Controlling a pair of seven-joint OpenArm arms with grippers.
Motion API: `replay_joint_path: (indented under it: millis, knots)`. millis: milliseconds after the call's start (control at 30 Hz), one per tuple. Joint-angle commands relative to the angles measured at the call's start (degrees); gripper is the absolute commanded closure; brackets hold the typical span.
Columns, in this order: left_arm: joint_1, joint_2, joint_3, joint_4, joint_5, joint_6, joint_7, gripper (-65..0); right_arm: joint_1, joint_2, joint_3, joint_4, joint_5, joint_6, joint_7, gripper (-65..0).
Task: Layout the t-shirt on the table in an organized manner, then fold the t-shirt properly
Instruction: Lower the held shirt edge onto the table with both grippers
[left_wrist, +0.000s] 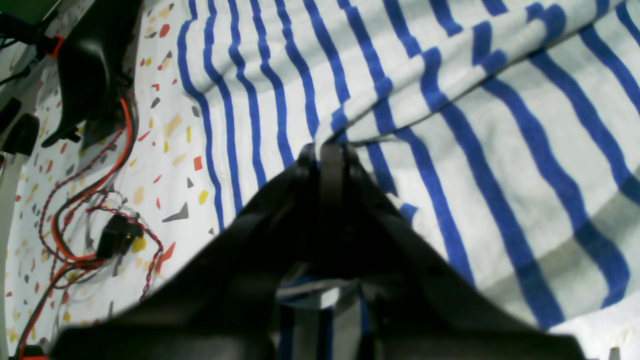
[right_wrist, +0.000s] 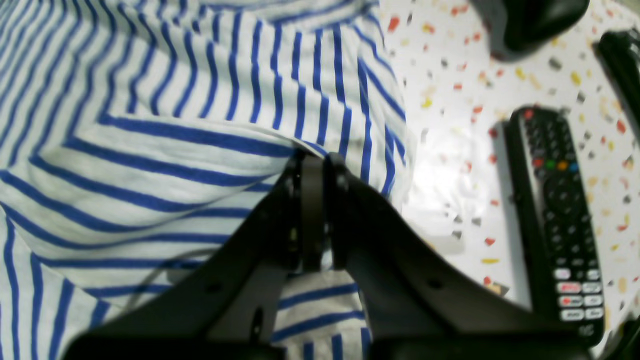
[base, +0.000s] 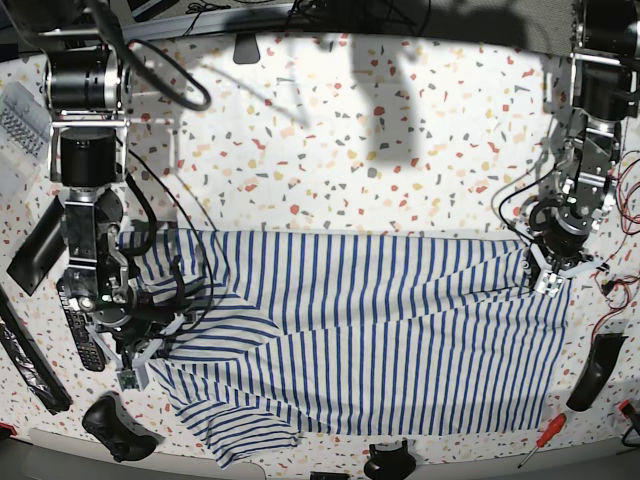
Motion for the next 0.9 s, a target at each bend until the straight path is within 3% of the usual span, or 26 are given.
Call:
replay_joint_path:
  millis: [0,133,233,367,467,633,867]
  knots:
    - [-1.4,-0.8,-0.3,0.7,-0.3,0.3,-1.1,0.0,1.9,0.6,0.3,0.2,0.1,-0.6,2.3,0.0]
    - [-1.4,-0.8,-0.3,0.7,-0.3,0.3,-1.1,0.0,2.0,0.6,0.3,-2.5,0.1,-0.6,5.9,-1.8]
    - [-1.4,-0.8,-0.3,0.7,-0.3,0.3,-1.1,0.0,2.4,0.6,0.3,-3.8,0.1,-0.6,9.7,-16.3]
    - [-1.4,-0.8,-0.3,0.7,-0.3,0.3,-1.1,0.0,2.6,0.4,0.3,-4.2,0.1,-0.6,16.4,-20.9]
    - [-1.4,-0.8,-0.3,0.7,-0.3,0.3,-1.1,0.0,2.9,-0.3,0.3,-4.3,-0.5,-0.6,17.7,-21.9]
    - [-1.4,-0.8,-0.3,0.7,-0.3,0.3,-1.1,0.0,4.2,-1.9,0.3,-4.3,-9.2,-0.6,19.9,-21.9]
    - [-1.9,-0.8,-0.3,0.7,-0.2,0.5,-1.2,0.0,4.5,-3.7,0.3,-4.3,-9.4,-0.4,14.3,-21.9]
